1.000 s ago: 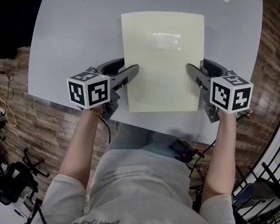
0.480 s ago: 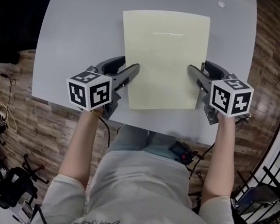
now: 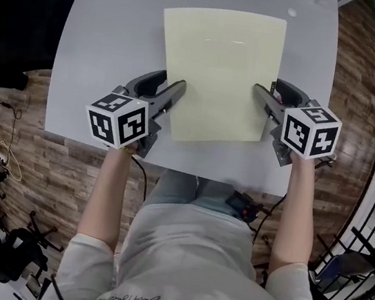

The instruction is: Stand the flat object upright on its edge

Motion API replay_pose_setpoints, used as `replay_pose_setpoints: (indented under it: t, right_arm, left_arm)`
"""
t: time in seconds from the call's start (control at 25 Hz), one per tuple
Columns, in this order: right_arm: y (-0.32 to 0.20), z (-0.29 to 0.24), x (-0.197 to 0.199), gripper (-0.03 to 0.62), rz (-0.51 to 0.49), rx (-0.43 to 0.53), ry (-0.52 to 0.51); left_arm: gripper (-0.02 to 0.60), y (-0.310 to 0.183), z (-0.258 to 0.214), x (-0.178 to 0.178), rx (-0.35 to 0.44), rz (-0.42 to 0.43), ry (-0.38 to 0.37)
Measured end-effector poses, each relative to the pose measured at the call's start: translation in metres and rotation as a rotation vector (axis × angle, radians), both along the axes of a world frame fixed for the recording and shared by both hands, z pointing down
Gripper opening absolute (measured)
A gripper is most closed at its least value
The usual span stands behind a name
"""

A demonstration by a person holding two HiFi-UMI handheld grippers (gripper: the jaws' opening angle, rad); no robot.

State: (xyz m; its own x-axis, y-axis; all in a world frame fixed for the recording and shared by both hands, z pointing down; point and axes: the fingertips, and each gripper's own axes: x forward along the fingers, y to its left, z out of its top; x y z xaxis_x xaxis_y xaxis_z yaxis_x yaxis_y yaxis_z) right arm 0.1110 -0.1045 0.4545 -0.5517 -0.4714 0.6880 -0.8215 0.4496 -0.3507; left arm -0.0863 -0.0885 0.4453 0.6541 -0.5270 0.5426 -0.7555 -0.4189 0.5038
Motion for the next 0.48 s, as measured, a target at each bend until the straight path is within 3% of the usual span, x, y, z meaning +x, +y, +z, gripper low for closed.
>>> replay_pose_setpoints:
  t: [0.48]
  right_arm:
    - [-0.028, -0.025, -0.005, 0.233, 0.008, 0.086, -0.001]
  left_arm:
    - [0.221, -0.029, -0.024, -0.006, 0.09, 0.0, -0.001]
